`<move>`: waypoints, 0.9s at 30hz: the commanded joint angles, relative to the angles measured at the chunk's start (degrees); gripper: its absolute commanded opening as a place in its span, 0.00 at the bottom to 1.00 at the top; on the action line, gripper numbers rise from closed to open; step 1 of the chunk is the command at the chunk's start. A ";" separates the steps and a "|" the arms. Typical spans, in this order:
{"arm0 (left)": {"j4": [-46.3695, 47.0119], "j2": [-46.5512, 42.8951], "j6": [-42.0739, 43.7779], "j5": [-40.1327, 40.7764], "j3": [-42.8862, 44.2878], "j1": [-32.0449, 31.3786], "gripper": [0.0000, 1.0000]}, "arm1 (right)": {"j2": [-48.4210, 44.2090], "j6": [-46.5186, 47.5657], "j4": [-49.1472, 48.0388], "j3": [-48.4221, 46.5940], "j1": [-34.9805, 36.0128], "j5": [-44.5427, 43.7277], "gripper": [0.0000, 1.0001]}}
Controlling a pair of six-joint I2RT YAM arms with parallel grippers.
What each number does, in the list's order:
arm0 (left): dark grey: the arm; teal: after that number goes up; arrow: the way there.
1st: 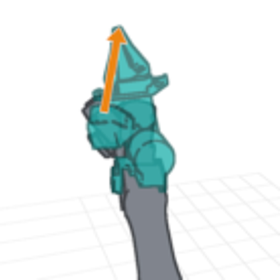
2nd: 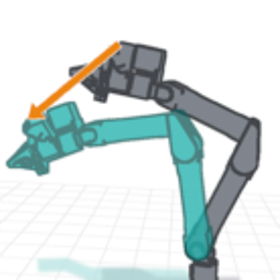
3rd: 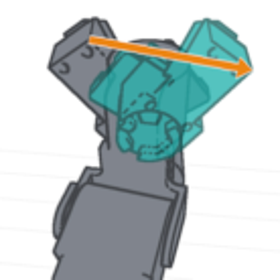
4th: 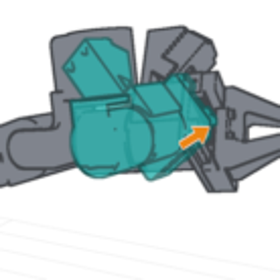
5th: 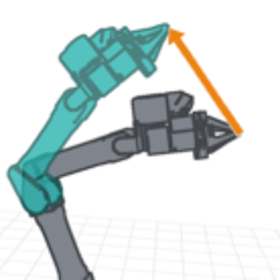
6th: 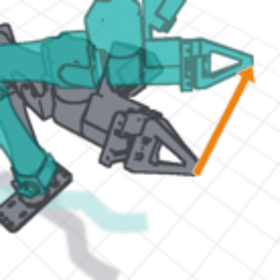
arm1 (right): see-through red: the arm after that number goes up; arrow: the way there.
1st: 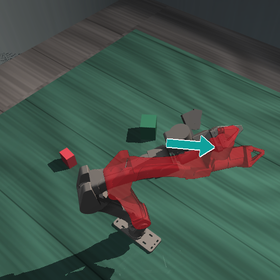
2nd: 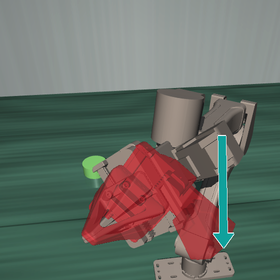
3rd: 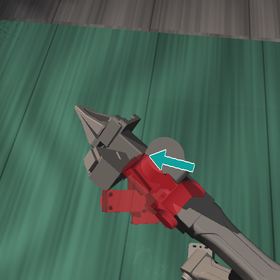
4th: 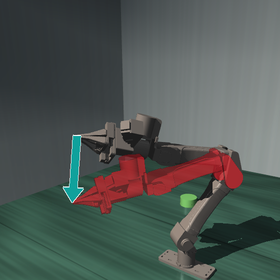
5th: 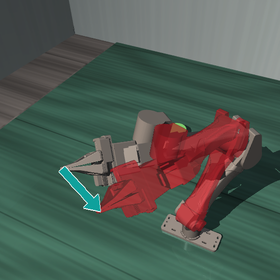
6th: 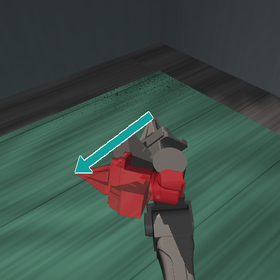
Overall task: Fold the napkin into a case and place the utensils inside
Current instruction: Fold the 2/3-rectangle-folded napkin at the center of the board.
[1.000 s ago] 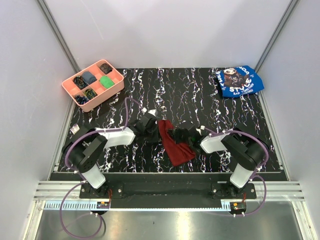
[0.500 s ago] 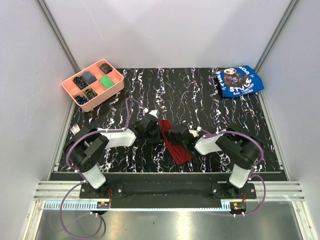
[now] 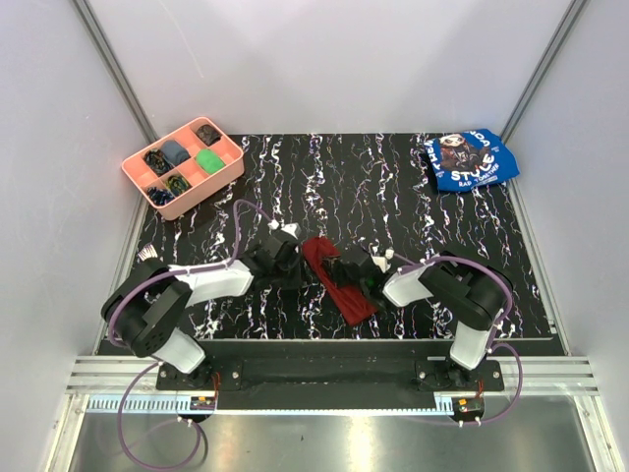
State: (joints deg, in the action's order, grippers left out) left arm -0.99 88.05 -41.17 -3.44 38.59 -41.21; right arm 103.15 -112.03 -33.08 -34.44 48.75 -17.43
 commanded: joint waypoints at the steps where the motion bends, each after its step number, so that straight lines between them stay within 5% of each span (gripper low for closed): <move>1: -3.04 -4.64 0.12 0.54 -0.45 0.43 0.15 | -0.76 6.02 -0.50 -4.67 0.12 1.96 0.25; 14: -7.27 -14.21 0.83 1.43 -1.14 7.10 0.19 | -7.27 31.14 19.36 -20.12 -3.83 13.80 0.72; 23: -8.85 -14.24 0.03 -6.56 5.17 10.45 0.50 | -17.81 61.55 32.81 -17.60 -15.15 31.82 0.87; 27: -8.68 -10.71 -0.67 -7.89 7.46 11.33 0.52 | -18.43 75.27 37.38 -16.45 -16.76 38.07 0.87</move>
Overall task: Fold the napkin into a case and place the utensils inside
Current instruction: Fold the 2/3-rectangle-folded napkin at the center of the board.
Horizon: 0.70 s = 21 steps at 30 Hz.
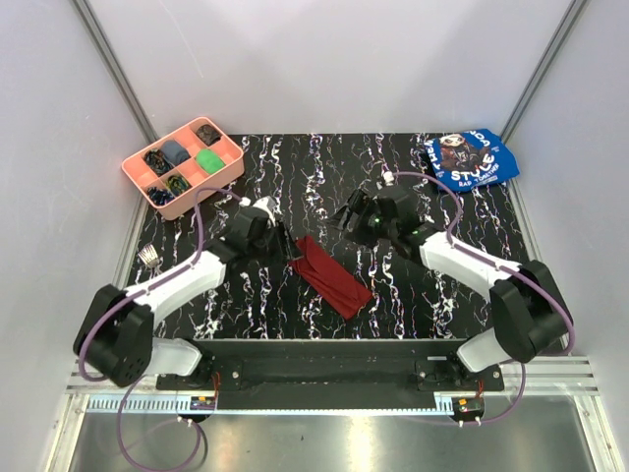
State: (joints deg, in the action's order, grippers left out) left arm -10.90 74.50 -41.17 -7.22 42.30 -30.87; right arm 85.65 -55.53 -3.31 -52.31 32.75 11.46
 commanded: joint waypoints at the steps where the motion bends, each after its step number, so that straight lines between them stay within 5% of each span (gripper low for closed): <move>1: 1.92 3.45 -1.02 -4.46 4.01 1.08 0.52 | -0.66 19.57 8.40 1.60 -0.76 9.02 0.86; 10: -1.93 14.61 1.61 -2.09 12.62 1.08 0.59 | -1.80 16.68 1.83 11.88 -0.76 15.25 0.52; 13: -1.76 17.60 0.65 -1.74 13.94 1.08 0.56 | -2.76 12.83 -1.50 15.38 0.63 18.32 0.33; 21: -2.73 17.61 2.05 5.02 15.17 1.17 0.37 | -0.40 11.93 -5.58 19.71 4.51 16.48 0.27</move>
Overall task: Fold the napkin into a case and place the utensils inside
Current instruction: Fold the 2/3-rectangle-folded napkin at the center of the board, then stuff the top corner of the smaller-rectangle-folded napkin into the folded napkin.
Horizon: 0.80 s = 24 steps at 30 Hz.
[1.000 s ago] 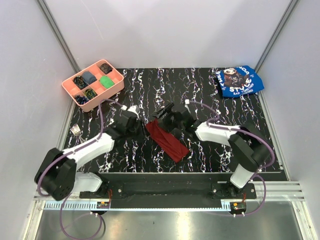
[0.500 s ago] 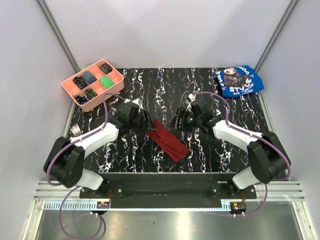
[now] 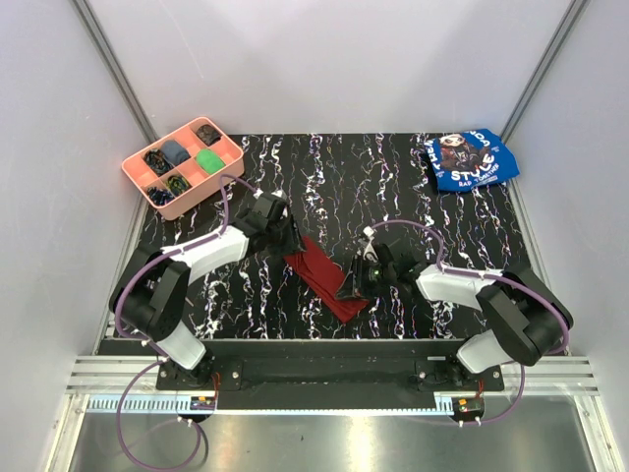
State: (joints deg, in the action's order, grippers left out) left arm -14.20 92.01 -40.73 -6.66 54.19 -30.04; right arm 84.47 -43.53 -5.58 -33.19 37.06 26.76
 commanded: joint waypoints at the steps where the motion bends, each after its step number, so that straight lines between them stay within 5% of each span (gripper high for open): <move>1: 0.49 0.10 1.88 4.89 3.37 0.34 0.34 | 0.79 0.46 -2.68 0.32 0.21 1.19 0.27; 6: 1.19 0.81 2.24 4.20 3.37 0.86 0.28 | -1.58 7.99 8.54 -10.01 0.21 -2.66 0.38; 13: 1.63 -5.43 0.74 3.14 -0.14 1.13 0.55 | 7.72 18.82 15.16 -27.79 -0.85 -4.88 0.61; 24: 1.98 -9.83 -2.16 -1.69 -4.89 2.27 0.43 | 20.03 27.18 15.16 -37.82 -1.02 0.83 0.60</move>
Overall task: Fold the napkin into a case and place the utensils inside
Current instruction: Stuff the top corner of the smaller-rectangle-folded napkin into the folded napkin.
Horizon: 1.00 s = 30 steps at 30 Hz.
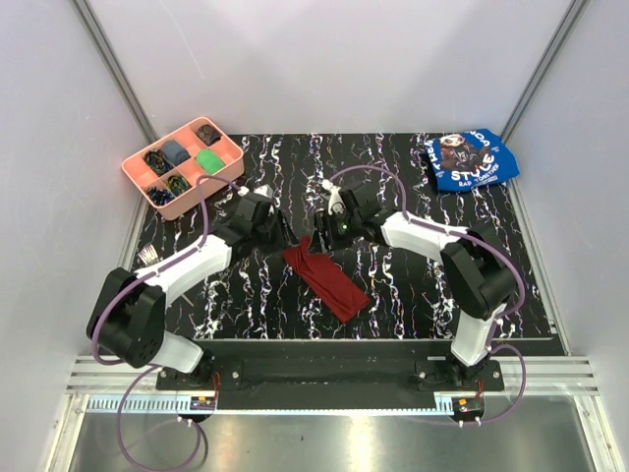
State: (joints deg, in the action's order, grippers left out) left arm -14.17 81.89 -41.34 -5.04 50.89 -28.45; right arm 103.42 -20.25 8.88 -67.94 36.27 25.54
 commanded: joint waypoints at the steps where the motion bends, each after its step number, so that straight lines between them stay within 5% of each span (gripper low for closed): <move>1: 2.04 0.81 -1.64 -3.92 -1.76 0.67 0.43 | 1.26 3.82 0.43 -3.16 -0.24 2.06 0.59; 8: 3.63 2.40 -2.86 -5.33 -3.34 0.67 0.41 | 3.63 2.50 -1.85 -4.13 -0.15 3.02 0.55; 17: 5.29 4.51 -3.48 -4.63 -3.52 1.29 0.27 | 6.62 2.67 -2.38 -5.18 0.29 6.45 0.48; 25: 8.46 5.65 -4.71 -6.38 -4.75 2.96 0.11 | 7.59 4.69 -1.16 -5.53 1.69 3.47 0.48; 30: 8.81 5.39 -4.80 -6.74 -4.49 3.22 0.09 | 8.20 6.54 0.60 -6.68 2.93 -0.92 0.52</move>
State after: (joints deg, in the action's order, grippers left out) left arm -8.91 87.29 -45.69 -10.17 46.30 -25.58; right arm 111.15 -16.36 9.10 -71.42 37.71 28.32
